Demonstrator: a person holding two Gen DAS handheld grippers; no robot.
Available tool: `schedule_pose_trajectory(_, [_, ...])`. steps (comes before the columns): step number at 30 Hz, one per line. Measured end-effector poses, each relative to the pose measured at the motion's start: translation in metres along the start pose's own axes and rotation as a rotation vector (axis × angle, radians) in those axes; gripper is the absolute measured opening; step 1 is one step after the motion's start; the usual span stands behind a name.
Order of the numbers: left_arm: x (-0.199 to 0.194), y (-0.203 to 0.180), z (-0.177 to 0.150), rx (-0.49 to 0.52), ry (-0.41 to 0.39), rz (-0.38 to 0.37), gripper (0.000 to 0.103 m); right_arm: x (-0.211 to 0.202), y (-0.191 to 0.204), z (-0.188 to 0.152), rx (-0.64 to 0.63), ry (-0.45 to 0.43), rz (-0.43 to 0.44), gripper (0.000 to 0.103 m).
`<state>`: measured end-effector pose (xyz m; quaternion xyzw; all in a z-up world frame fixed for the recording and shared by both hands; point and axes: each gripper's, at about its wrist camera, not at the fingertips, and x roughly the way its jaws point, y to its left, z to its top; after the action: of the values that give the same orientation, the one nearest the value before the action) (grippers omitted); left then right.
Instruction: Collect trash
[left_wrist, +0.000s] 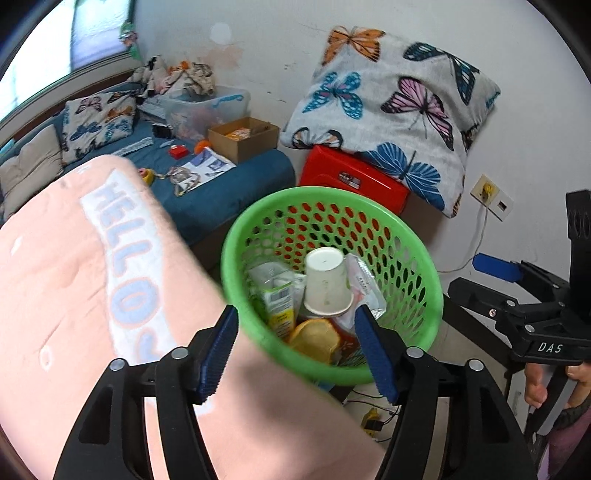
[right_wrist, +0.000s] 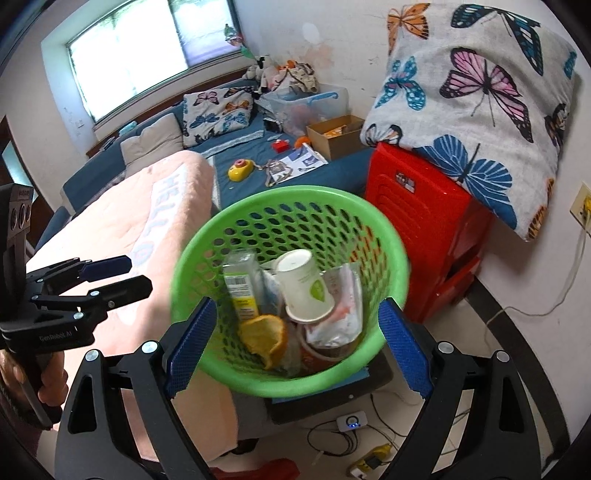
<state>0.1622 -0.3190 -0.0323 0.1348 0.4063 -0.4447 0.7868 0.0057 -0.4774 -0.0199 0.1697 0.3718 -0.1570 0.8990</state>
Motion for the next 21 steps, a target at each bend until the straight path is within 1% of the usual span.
schedule_pose_trajectory(3, [-0.016,0.009,-0.008,-0.02,-0.02,0.025,0.065,-0.005,0.013,-0.003,-0.014,-0.009,0.017,0.089])
schedule_pose_trajectory(10, [-0.061,0.034,-0.031,-0.056,-0.088,0.115,0.076,-0.014,0.055,-0.013,-0.079,-0.016,0.029,0.091])
schedule_pose_trajectory(11, [-0.069,0.039,-0.035,-0.068,-0.098,0.128,0.079,-0.015,0.06,-0.015,-0.089,-0.015,0.034,0.092])
schedule_pose_trajectory(14, [-0.089,0.054,-0.049,-0.106,-0.121,0.165,0.083,-0.016,0.079,-0.019,-0.123,-0.013,0.049,0.092])
schedule_pose_trajectory(16, [-0.101,0.062,-0.059,-0.136,-0.127,0.195,0.087,-0.017,0.091,-0.023,-0.141,-0.017,0.062,0.093])
schedule_pose_trajectory(21, [-0.127,0.078,-0.085,-0.188,-0.14,0.261,0.091,-0.019,0.119,-0.03,-0.177,-0.016,0.107,0.093])
